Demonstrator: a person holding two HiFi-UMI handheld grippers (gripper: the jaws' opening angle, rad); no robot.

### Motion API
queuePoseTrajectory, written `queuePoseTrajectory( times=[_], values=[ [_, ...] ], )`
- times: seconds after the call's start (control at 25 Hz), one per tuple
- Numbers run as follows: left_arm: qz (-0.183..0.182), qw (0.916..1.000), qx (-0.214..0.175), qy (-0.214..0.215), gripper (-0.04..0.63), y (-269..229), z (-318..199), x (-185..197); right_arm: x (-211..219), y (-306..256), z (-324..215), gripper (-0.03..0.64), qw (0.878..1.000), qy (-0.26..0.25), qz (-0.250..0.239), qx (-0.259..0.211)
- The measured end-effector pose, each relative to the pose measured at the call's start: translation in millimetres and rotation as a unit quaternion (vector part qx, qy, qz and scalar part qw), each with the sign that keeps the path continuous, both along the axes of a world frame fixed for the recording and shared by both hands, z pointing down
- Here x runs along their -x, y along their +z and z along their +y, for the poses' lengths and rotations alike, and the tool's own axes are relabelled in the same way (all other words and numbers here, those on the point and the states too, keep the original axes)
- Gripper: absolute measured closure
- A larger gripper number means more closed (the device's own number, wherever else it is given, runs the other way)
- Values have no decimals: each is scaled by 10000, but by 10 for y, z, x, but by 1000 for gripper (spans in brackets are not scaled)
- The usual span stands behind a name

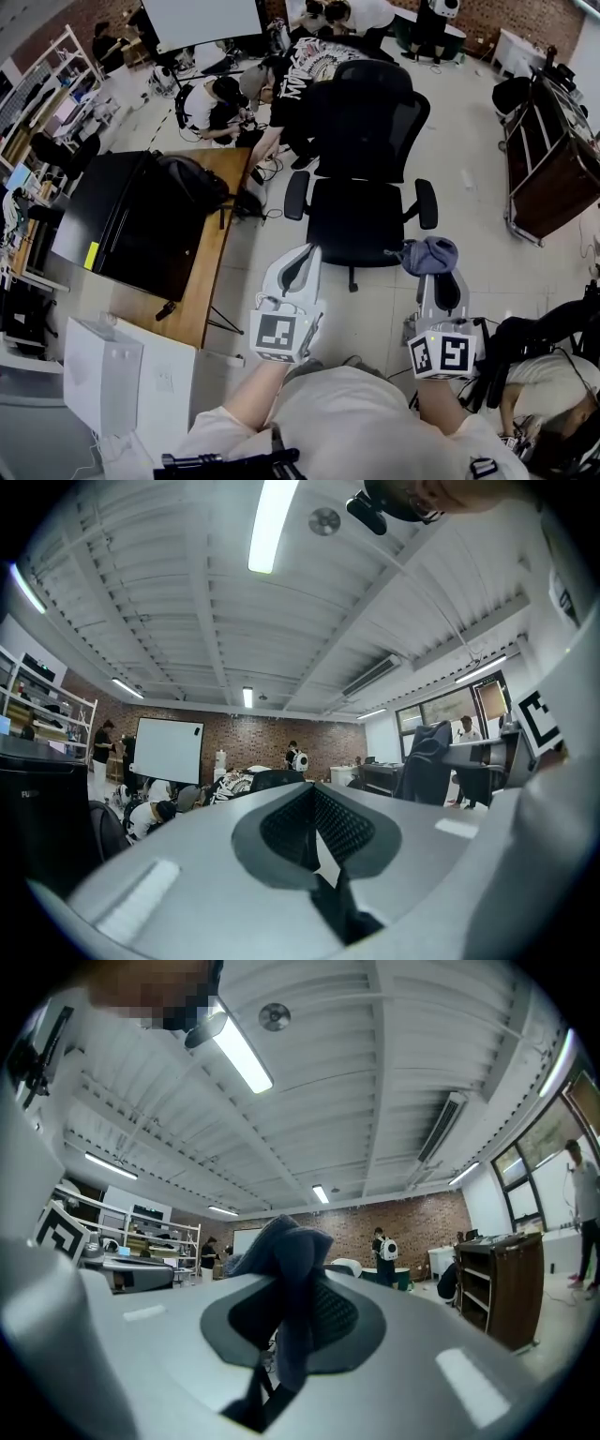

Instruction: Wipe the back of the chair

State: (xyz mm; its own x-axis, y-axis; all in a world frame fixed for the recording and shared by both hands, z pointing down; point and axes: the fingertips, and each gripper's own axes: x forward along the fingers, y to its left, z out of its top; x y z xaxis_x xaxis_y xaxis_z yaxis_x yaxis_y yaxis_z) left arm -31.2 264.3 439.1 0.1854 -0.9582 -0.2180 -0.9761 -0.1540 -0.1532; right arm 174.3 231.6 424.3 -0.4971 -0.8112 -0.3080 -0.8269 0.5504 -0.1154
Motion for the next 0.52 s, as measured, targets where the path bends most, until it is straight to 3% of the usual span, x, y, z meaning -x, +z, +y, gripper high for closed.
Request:
queuePoseTrajectory(
  times=[0.08, 0.2, 0.36, 0.52],
  values=[
    [59, 9999, 153, 26, 531, 57, 17, -35, -18, 46, 24, 569, 10000, -16, 0, 33],
    [267, 9962, 826, 10, 531, 200, 86, -125, -61, 120, 62, 568, 10000, -10, 14, 65],
    [2, 10000, 22, 79, 531, 139, 65, -179, -127, 158, 98, 569, 10000, -6, 18, 0],
    [23, 10000, 46, 34, 531, 215, 94, -217, -158, 213, 100, 568, 10000, -89, -39, -13]
  ],
)
